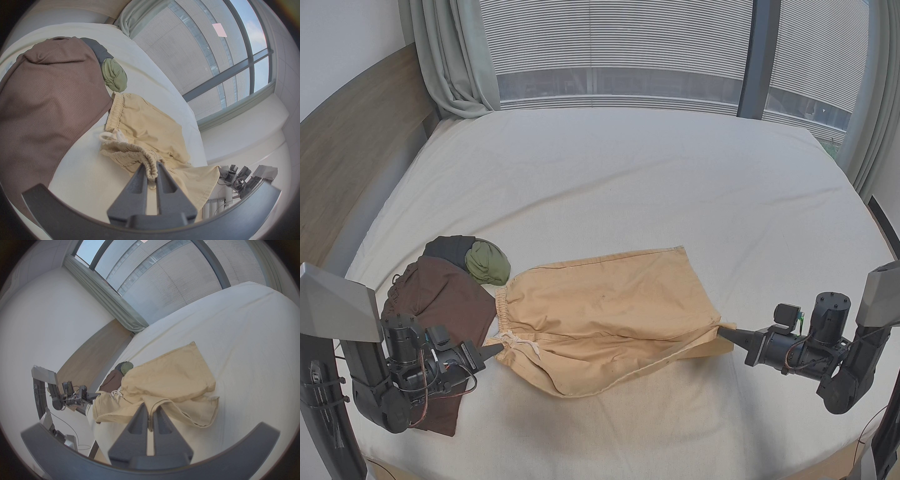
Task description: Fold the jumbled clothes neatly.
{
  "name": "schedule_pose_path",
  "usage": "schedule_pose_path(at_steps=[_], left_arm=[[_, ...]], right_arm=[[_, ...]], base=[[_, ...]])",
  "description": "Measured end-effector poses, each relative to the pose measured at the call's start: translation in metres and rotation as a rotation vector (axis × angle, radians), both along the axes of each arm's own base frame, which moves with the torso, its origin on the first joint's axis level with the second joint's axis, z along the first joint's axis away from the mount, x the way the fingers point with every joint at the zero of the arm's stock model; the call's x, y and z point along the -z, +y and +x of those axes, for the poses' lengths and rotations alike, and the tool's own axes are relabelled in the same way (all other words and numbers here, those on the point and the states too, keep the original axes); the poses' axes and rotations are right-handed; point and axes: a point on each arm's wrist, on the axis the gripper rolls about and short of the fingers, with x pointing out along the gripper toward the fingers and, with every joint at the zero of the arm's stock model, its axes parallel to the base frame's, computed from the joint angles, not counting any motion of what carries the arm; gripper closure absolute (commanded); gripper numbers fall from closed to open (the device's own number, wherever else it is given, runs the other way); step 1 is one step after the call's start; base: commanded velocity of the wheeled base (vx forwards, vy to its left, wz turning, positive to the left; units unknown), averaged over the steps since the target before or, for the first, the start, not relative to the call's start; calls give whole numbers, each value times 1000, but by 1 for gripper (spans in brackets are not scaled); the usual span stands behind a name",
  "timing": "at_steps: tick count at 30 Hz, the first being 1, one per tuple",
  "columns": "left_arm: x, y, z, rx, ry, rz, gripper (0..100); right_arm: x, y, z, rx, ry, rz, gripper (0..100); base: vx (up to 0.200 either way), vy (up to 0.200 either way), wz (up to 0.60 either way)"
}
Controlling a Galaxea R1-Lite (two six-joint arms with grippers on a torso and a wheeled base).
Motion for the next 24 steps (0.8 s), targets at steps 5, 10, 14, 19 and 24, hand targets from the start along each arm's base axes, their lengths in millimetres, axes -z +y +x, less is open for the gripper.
schedule_pose_path(at_steps=[5, 10, 14, 19, 24], left_arm=[[-3, -4, 6, -34, -13, -19, 100], [-8, -5, 14, -80, -32, -39, 100], [-11, -6, 18, -104, -52, -45, 100], [-14, -6, 22, -120, -68, -52, 100], [-16, -6, 26, -151, -82, -57, 100]], right_arm=[[-7, 1, 9, 11, -15, 17, 100], [-14, -1, 18, 25, -20, 24, 100], [-20, -2, 24, 34, -18, 27, 100], [-30, -2, 34, 42, -22, 29, 100], [-41, -3, 48, 53, -14, 27, 100]], base=[[0, 0, 0], [0, 0, 0], [0, 0, 0], [0, 0, 0], [0, 0, 0]])
